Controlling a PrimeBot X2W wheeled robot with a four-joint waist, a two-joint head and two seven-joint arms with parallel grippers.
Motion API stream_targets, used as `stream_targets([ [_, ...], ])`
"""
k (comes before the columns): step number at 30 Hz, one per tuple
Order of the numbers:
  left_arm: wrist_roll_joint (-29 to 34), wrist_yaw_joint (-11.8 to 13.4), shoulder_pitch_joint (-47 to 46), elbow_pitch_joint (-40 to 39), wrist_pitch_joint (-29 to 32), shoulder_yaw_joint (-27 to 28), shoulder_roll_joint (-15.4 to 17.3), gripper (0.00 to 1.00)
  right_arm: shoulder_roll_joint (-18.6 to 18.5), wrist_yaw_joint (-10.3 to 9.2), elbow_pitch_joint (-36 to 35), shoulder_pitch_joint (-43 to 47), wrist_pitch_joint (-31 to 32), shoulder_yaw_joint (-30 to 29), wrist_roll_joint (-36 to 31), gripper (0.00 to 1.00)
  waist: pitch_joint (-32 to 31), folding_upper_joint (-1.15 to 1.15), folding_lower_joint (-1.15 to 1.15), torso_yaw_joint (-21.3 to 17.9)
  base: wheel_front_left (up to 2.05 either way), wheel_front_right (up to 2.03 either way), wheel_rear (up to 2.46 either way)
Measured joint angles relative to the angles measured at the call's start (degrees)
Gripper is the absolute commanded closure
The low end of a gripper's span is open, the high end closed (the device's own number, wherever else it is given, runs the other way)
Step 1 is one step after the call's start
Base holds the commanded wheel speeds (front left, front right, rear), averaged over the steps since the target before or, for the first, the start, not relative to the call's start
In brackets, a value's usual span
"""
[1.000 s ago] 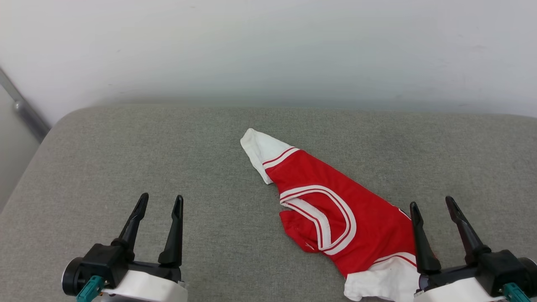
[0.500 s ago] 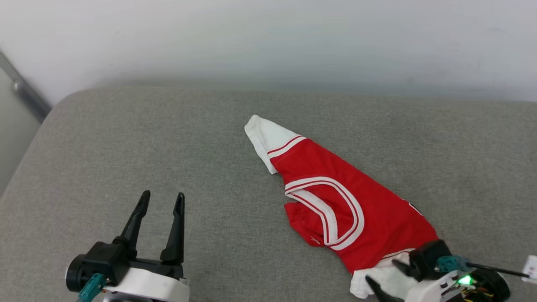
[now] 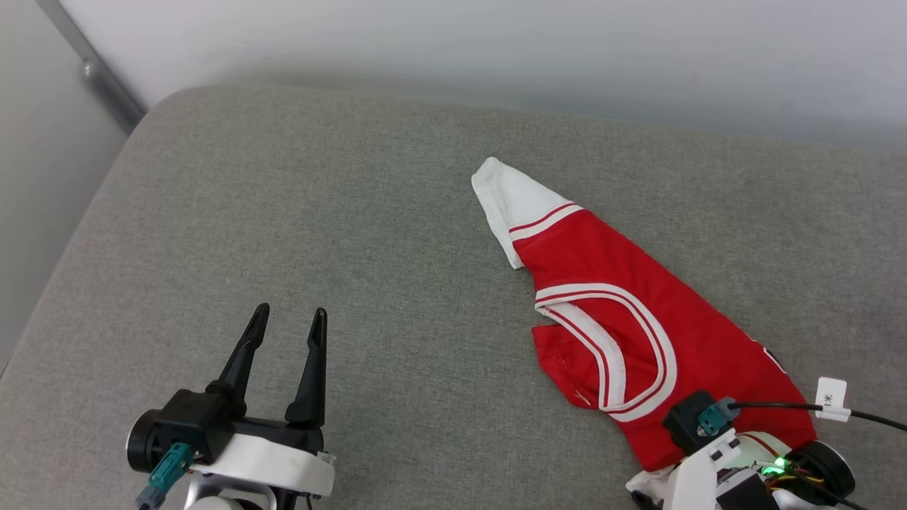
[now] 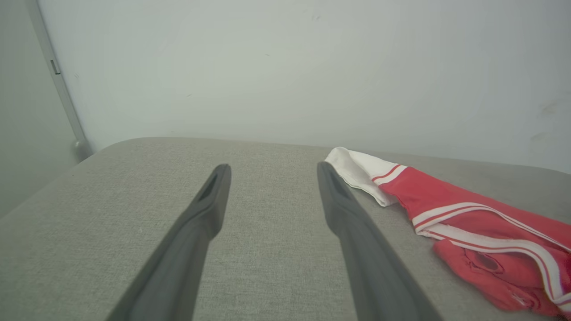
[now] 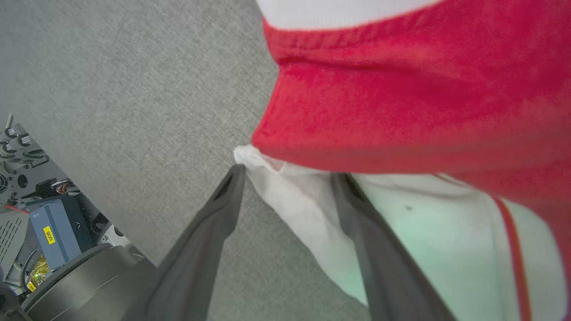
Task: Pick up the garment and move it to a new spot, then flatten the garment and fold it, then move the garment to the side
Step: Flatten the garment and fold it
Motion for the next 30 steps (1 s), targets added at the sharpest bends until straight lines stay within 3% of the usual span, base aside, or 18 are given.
stream_targets([
  [8,0.5,-0.5,-0.6,0.5,0.0,1.0,-0.8,0.0,0.1,0.0,5.1,-1.4,-1.5,1.3,-1.0,0.0,2.2,0.0,-0.01,2.1,0.0,0.0,0.0],
  [10,0.5,-0.5,-0.7,0.7,0.0,1.3,-0.9,0.0,0.1,0.0,6.1,-2.0,-1.5,1.7,-0.9,0.8,2.3,0.0,-0.01,2.1,0.0,0.0,0.0],
  [11,0.6,-0.6,-0.7,0.9,0.0,1.4,-0.9,0.0,-0.1,0.01,6.4,-2.1,-1.8,1.9,-1.0,0.58,2.2,0.0,0.0,2.0,0.0,0.0,0.0],
  [12,0.6,-0.6,-0.7,1.0,0.0,1.5,-1.0,0.0,-0.2,0.03,6.7,-2.1,-2.3,2.0,-0.9,1.0,2.0,0.0,-0.01,1.9,0.0,0.0,0.0],
  [18,0.7,-0.8,-0.6,1.8,0.0,2.7,-1.2,0.0,-4.3,0.07,5.8,-1.0,-2.4,2.2,0.5,1.0,0.5,0.0,0.0,-0.3,0.0,0.0,0.0],
  [26,1.0,-0.8,-0.5,2.0,0.0,3.2,-2.0,0.0,-18.2,0.04,3.3,4.6,1.0,-3.5,1.5,1.0,-1.7,0.0,0.0,-3.9,0.0,0.0,0.0],
  [30,1.1,-0.8,-0.3,2.0,0.0,3.3,-2.3,0.0,-22.0,0.03,4.0,6.4,0.8,-7.0,1.7,1.0,-2.0,0.0,0.0,-5.1,0.0,0.0,0.0],
])
